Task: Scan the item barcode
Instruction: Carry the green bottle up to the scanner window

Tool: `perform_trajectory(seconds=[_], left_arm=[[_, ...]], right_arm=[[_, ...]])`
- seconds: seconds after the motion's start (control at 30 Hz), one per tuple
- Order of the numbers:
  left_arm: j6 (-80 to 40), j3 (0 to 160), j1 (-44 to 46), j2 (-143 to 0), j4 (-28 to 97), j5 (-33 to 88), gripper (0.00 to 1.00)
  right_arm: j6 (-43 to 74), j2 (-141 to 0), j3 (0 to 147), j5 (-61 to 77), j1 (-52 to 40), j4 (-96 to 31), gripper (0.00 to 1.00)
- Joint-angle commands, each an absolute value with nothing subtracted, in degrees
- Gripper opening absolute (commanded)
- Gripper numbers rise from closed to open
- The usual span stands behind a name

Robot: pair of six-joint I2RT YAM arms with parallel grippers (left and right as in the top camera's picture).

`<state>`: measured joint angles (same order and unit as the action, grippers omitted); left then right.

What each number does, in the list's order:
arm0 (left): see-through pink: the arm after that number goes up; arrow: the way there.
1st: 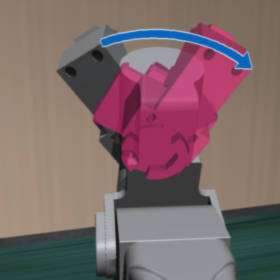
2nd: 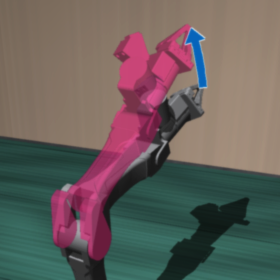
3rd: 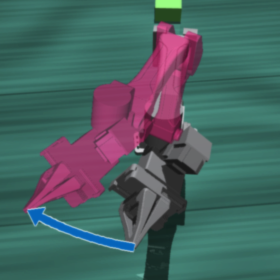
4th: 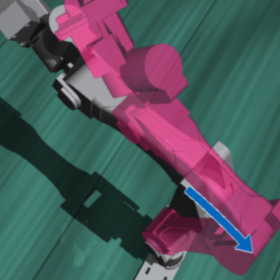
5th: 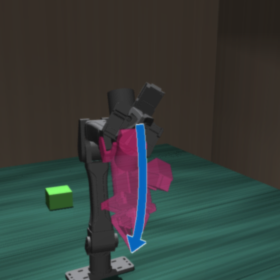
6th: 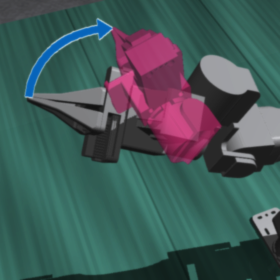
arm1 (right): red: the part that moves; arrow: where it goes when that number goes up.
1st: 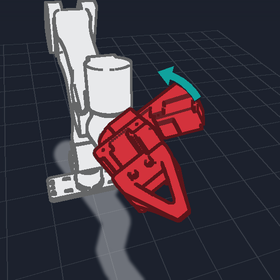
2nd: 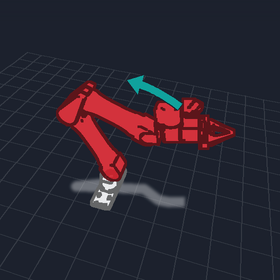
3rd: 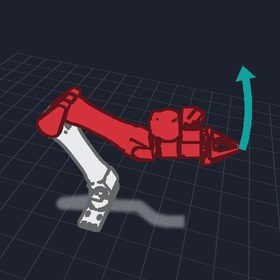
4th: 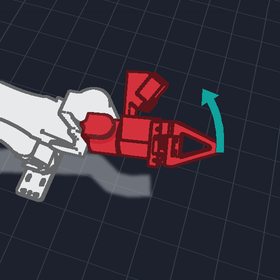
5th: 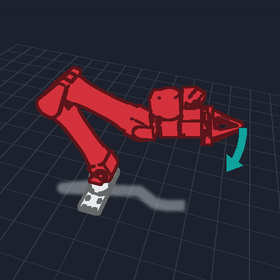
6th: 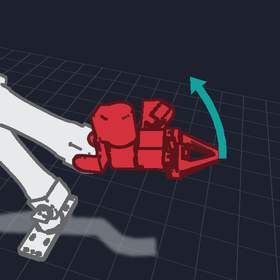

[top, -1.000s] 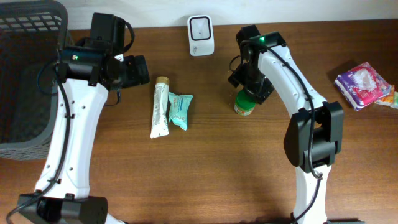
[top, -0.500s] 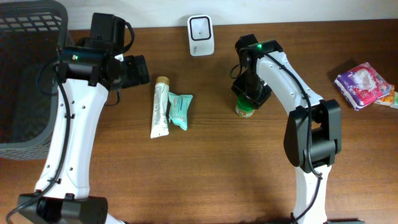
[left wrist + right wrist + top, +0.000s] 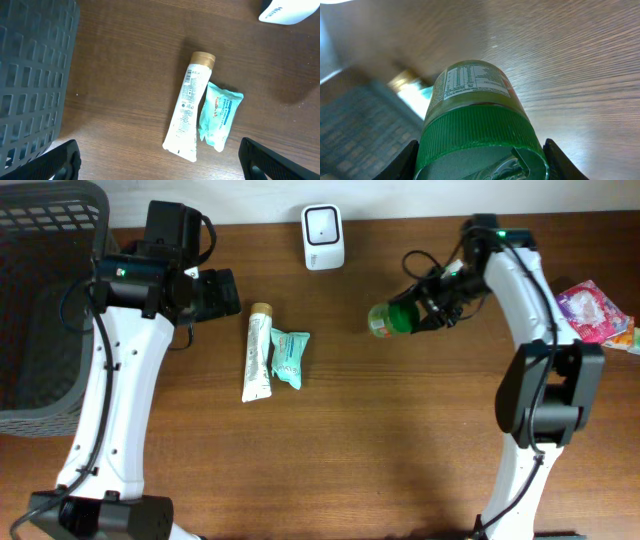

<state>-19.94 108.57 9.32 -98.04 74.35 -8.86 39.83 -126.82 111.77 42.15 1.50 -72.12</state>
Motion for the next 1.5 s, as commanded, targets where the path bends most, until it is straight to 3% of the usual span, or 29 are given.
perform_trajectory(seconds=[0.0, 0.1, 0.5, 0.9, 1.23, 1.33, 1.47], left_arm=[[-19.7, 108.6, 9.6, -98.1, 74.3, -9.3, 0.99], [-19.7, 108.6, 9.6, -98.1, 74.3, -9.3, 0.99], [-19.7, 108.6, 9.6, -98.1, 74.3, -9.3, 0.99], [-19.7, 108.6, 9.6, -98.1, 74.3, -9.3, 0.99], [-19.7, 108.6, 9.6, -98.1, 74.3, -9.3, 0.99], [-19.7, 108.6, 9.6, -98.1, 74.3, -9.3, 0.99], [-19.7, 108.6, 9.6, -98.1, 74.3, -9.3, 0.99]], right_arm=[[37.7, -127.1, 113.2, 56.8, 3.5, -72.1, 0.41], [37.7, -127.1, 113.2, 67.5, 3.0, -70.0, 0.42], [37.7, -127.1, 113.2, 88.2, -2.3, -63.4, 0.42], [38.2, -127.1, 113.2, 88.7, -2.7, -61.9, 0.42], [38.6, -127.1, 113.2, 52.5, -4.6, -53.5, 0.4], [38.3, -127.1, 113.3, 37.2, -6.4, -49.4, 0.34], [36.1, -127.1, 113.3, 23.0, -9.8, -40.4, 0.39]])
